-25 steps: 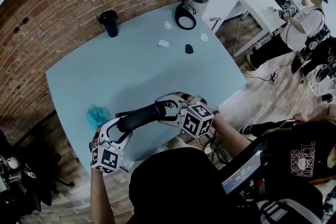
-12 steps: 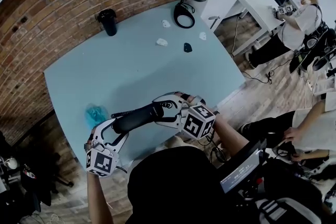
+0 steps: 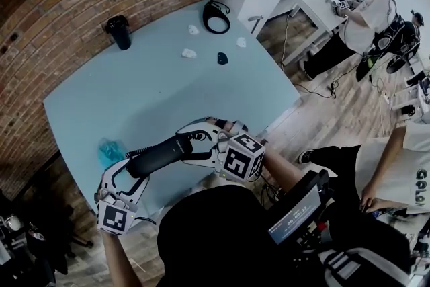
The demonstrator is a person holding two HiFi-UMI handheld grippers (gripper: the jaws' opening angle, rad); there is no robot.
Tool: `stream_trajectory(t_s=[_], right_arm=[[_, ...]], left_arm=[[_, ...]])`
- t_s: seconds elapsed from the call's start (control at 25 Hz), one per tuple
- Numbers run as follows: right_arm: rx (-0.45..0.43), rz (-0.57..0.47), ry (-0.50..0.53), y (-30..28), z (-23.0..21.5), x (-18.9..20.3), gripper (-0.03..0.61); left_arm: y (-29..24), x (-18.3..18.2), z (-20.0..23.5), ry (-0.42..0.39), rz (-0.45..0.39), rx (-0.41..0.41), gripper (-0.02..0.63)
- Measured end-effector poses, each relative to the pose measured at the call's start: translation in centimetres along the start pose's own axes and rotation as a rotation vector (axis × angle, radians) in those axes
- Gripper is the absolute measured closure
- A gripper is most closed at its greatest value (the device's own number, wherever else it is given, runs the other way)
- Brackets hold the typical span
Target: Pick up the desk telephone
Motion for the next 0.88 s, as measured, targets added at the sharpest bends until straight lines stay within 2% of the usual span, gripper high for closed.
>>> stream_trajectory(t_s=[0.56, 0.88], right_arm=[[0.002, -0.112, 0.0, 1.3, 0.1, -3.1, 0.304], [-0.022, -0.122, 0.056, 1.3, 0.1, -4.0, 0.304]], left_arm=[[1.3, -1.2, 0.1, 0.113, -0.08, 0.039, 0.348], [1.4, -0.7, 0.1, 0.148, -0.112, 0.058, 0.348]])
Point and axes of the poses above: the fingertips, and each gripper's own axes: y backward along the fingers, z to its left, x out of its underside, the point moved 8 cm from there along y, backward along the fingers, and after that the axes turned 11 degrees about -z, right-handed, at the moved point
